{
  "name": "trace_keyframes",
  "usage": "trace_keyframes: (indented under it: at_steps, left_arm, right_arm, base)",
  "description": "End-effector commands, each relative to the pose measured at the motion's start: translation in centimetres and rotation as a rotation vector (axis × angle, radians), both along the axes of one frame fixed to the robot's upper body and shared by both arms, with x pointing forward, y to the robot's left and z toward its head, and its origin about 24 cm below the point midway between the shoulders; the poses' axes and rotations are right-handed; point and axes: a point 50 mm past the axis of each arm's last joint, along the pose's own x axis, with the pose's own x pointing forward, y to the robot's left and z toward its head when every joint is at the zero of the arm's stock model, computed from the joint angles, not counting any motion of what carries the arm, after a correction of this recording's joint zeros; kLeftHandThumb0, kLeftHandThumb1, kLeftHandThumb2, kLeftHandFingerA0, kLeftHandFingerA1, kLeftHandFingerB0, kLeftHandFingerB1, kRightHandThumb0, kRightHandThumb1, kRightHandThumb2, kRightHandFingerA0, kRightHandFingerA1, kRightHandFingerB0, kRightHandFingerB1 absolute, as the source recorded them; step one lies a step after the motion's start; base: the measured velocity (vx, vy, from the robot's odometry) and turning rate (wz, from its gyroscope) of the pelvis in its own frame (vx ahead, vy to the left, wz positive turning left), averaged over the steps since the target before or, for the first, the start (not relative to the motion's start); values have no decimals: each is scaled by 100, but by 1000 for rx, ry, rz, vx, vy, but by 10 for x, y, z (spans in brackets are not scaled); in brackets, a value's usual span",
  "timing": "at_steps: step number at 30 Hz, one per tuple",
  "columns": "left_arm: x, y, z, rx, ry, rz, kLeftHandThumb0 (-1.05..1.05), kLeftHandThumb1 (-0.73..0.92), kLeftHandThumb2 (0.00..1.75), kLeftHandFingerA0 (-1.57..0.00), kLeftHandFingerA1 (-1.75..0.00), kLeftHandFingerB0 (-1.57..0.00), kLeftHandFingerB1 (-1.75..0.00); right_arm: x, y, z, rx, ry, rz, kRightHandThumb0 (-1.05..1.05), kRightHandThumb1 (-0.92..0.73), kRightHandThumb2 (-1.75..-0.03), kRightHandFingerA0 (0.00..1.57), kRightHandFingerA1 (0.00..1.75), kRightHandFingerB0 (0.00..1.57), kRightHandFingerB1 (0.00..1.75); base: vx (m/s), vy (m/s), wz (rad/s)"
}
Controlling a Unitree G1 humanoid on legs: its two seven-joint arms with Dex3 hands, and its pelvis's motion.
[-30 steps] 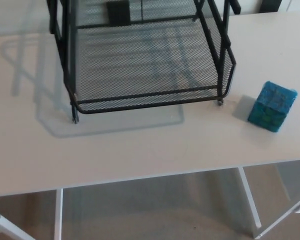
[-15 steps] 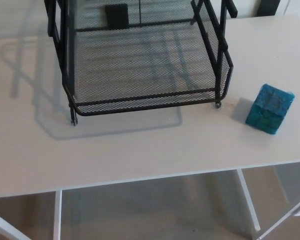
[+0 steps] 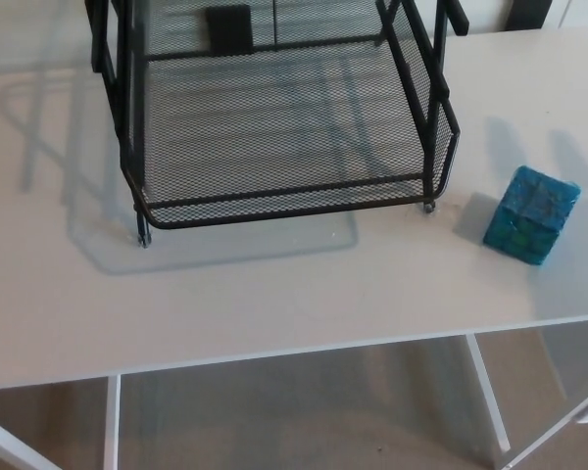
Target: The robot walks towards a desk on which a file tray is kept in the middle and a cube is kept to its right. The robot lifts the cube using its right hand and places it on the file tray.
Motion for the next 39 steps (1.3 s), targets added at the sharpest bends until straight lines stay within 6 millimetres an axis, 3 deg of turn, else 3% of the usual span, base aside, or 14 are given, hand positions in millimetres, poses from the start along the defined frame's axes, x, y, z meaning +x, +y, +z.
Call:
trace_keyframes:
  at_steps: [1, 3, 4, 6, 10, 11, 12, 13, 14, 15, 25, 28, 29, 39]
  left_arm:
    - [1, 1, 2, -4, -31, -15, -105, 90, 87, -40, -119, -10, -108]
    - [4, 1, 3, 1, -25, -30, -105, 92, 85, -44, -111, -16, -98]
    - [4, 1, 3, 0, -24, -31, -105, 66, 132, -53, -100, -21, -83]
    - [2, 0, 2, -7, -33, -41, -105, 66, 133, -52, -100, -24, -85]
    - [2, 0, 2, -21, -41, -18, -105, 65, 133, -56, -103, -27, -86]
    - [1, 0, 1, -9, -28, -17, -105, 91, 88, -49, -118, -21, -108]
    - [-1, 0, 0, -2, -19, -29, -105, 92, 90, -48, -109, -28, -98]
    - [-3, 0, 0, 17, -3, -51, -105, 67, 134, -61, -102, -28, -85]
    - [-5, 0, -1, 20, 3, -44, -105, 92, 91, -50, -107, -30, -98]
    - [-5, 1, -1, 20, 3, -32, -105, 92, 89, -52, -109, -30, -99]
    - [-6, -1, -2, 21, 21, -59, -105, 92, 92, -54, -107, -31, -98]
    - [-7, -1, -3, 28, 32, -66, -105, 92, 91, -56, -103, -34, -96]
    - [-8, 0, -3, 31, 35, -71, -105, 92, 86, -58, -108, -31, -100]
    - [-9, -1, -3, 33, 32, -67, -105, 91, 89, -59, -108, -37, -99]
  right_arm:
    - [12, 30, -21, -151, 200, 92, -76, -47, -87, 0, 19, 0, 19]
    - [20, 45, -40, -256, 292, 120, -77, -47, -85, 3, 23, 3, 18]
    - [22, 49, -46, -281, 316, 137, -69, -44, -86, 1, 29, 2, 24]
    - [26, 55, -58, -332, 358, 145, -70, -42, -82, 3, 30, 7, 27]
    - [33, 60, -71, -402, 402, 147, -69, -42, -82, 2, 33, 5, 25]
    - [36, 61, -76, -408, 431, 137, -71, -43, -83, 1, 29, 7, 23]
    - [40, 63, -82, -428, 442, 127, -74, -44, -85, 2, 32, 6, 24]
    - [42, 63, -86, -454, 458, 117, -75, -45, -87, 2, 34, 5, 25]
    - [44, 64, -89, -455, 470, 110, -76, -45, -87, 3, 33, 7, 27]
    - [45, 64, -92, -463, 483, 107, -75, -45, -87, 3, 32, 6, 27]
    - [50, 75, -115, -466, 516, 108, -65, -61, -58, 4, 36, 10, 30]
    - [50, 82, -118, -479, 501, 129, -66, -60, -60, 7, 36, 11, 28]
    - [50, 84, -118, -493, 490, 142, -71, -45, -84, 2, 44, 8, 36]
    - [42, 111, -113, -574, 448, 274, -78, -47, -86, 2, 48, 0, 34]
  base:
    - [0, 0, 0]
    - [0, 0, 0]
    - [0, 0, 0]
    - [0, 0, 0]
    - [0, 0, 0]
    - [0, 0, 0]
    - [0, 0, 0]
    - [0, 0, 0]
    - [0, 0, 0]
    - [0, 0, 0]
    - [0, 0, 0]
    - [0, 0, 0]
    - [0, 0, 0]
    - [0, 0, 0]
